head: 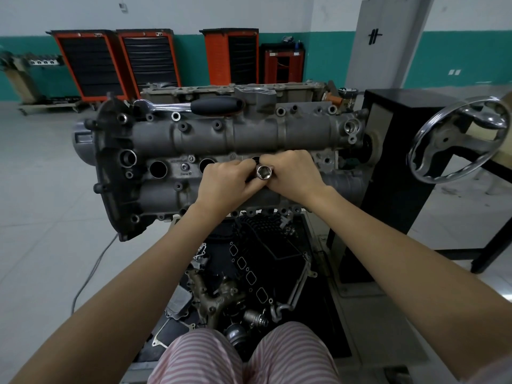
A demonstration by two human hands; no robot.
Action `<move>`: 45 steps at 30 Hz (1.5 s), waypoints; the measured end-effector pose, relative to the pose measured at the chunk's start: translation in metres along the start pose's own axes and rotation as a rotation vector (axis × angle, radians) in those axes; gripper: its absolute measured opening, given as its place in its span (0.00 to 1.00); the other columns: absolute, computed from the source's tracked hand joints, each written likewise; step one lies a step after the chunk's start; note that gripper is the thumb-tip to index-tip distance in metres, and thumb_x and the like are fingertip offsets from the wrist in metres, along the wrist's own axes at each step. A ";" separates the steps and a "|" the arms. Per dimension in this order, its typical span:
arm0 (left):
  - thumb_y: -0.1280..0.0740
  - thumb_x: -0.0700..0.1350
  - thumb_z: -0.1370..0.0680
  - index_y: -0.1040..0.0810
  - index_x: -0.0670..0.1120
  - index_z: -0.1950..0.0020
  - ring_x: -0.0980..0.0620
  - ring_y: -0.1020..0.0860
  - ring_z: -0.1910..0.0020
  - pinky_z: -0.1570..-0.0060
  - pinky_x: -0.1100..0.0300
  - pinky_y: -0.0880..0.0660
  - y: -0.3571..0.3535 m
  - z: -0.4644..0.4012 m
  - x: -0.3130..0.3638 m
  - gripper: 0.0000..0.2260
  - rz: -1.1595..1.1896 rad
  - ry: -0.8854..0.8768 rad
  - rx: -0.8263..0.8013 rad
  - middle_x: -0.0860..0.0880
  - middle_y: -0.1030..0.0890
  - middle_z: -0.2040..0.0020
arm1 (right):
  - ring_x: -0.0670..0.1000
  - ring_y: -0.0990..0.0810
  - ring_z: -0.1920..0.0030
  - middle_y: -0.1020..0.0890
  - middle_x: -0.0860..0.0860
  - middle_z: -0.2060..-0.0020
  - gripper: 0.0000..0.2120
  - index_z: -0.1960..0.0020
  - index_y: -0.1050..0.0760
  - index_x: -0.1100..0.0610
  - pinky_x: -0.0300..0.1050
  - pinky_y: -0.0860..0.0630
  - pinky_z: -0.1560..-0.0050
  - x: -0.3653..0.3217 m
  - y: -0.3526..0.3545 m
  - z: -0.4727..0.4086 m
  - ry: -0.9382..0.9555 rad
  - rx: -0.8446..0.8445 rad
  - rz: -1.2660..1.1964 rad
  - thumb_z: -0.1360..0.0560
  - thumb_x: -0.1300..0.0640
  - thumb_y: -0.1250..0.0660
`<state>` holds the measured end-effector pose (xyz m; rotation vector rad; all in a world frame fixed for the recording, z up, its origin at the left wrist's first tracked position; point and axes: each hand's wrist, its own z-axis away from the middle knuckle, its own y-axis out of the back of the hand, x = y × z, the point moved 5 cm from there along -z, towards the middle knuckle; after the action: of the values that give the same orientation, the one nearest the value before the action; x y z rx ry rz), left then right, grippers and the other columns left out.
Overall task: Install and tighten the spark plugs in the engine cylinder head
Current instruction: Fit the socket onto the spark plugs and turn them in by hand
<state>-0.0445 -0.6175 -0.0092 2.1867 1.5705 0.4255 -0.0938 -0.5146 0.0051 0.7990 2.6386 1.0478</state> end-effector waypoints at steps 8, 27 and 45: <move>0.40 0.46 0.27 0.30 0.39 0.70 0.44 0.29 0.80 0.77 0.63 0.41 0.004 -0.001 0.006 0.14 -0.023 -0.040 0.016 0.44 0.27 0.76 | 0.62 0.22 0.62 0.19 0.57 0.65 0.08 0.58 0.30 0.57 0.45 0.42 0.68 0.005 -0.010 -0.002 -0.035 -0.138 0.082 0.30 0.52 0.36; 0.40 0.47 0.26 0.30 0.38 0.68 0.43 0.29 0.80 0.80 0.62 0.39 0.003 -0.001 0.006 0.15 -0.037 -0.057 0.012 0.44 0.27 0.75 | 0.62 0.21 0.62 0.18 0.57 0.65 0.08 0.59 0.26 0.59 0.45 0.40 0.69 0.003 -0.009 0.000 -0.007 -0.110 0.075 0.29 0.54 0.36; 0.38 0.48 0.25 0.29 0.39 0.68 0.43 0.27 0.80 0.81 0.60 0.35 0.002 0.000 0.006 0.16 -0.022 -0.060 0.000 0.44 0.25 0.75 | 0.62 0.21 0.67 0.20 0.59 0.69 0.05 0.65 0.26 0.61 0.45 0.39 0.70 0.001 -0.005 0.000 -0.022 -0.089 0.036 0.32 0.60 0.33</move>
<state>-0.0410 -0.6119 -0.0077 2.1597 1.5614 0.3496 -0.0971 -0.5170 0.0019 0.8368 2.5480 1.1500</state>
